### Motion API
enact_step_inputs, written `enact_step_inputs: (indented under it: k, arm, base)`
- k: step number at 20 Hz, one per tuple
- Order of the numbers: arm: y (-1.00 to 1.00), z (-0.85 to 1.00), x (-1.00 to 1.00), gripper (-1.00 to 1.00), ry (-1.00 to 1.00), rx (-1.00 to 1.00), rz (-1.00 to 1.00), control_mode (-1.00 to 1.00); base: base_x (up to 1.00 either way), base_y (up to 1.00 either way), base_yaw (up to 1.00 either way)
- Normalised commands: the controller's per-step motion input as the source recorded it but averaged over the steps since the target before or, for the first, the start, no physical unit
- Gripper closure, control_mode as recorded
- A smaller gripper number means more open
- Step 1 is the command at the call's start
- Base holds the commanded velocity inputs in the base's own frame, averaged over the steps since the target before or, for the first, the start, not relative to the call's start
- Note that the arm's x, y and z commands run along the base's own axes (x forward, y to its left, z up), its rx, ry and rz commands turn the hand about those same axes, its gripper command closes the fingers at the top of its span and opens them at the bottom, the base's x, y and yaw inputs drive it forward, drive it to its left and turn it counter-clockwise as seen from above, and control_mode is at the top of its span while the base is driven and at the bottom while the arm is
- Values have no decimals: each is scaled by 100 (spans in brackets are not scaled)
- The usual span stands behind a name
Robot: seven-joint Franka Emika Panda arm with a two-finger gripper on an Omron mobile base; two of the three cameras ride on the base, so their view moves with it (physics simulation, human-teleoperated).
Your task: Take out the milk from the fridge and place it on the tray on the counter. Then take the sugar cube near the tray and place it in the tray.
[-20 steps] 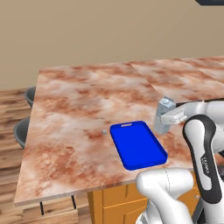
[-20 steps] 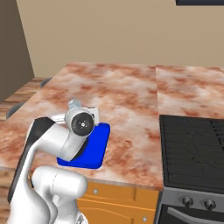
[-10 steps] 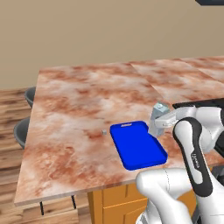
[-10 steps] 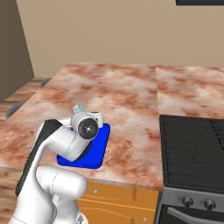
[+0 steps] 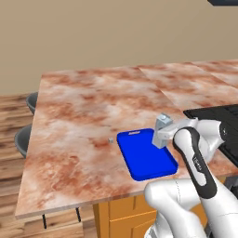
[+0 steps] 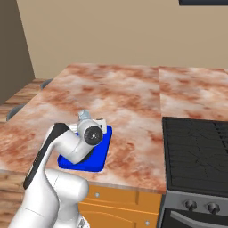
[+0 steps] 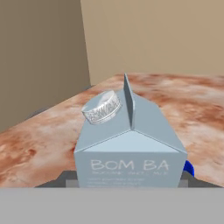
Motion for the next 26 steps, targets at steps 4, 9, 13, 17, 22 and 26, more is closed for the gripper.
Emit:
enact_step_inputs:
  k: [4, 9, 13, 17, 22, 26]
  arm:
    - [0, -36, 39, 100, 0, 0, 0, -100]
    - [0, -20, 30, 100, 0, 0, 0, -100]
    - [0, -20, 13, 100, 0, 0, 0, -100]
    - [0, -21, 0, 100, 0, 0, 0, -100]
    - [0, -25, 3, 100, 0, 0, 0, -100]
    - [6, -34, 9, 100, 0, -2, 0, -100]
  base:
    - [0, 0, 0]
    - [0, 0, 0]
    - [0, 0, 0]
    - [0, 0, 0]
    - [0, 0, 0]
    - [0, 0, 0]
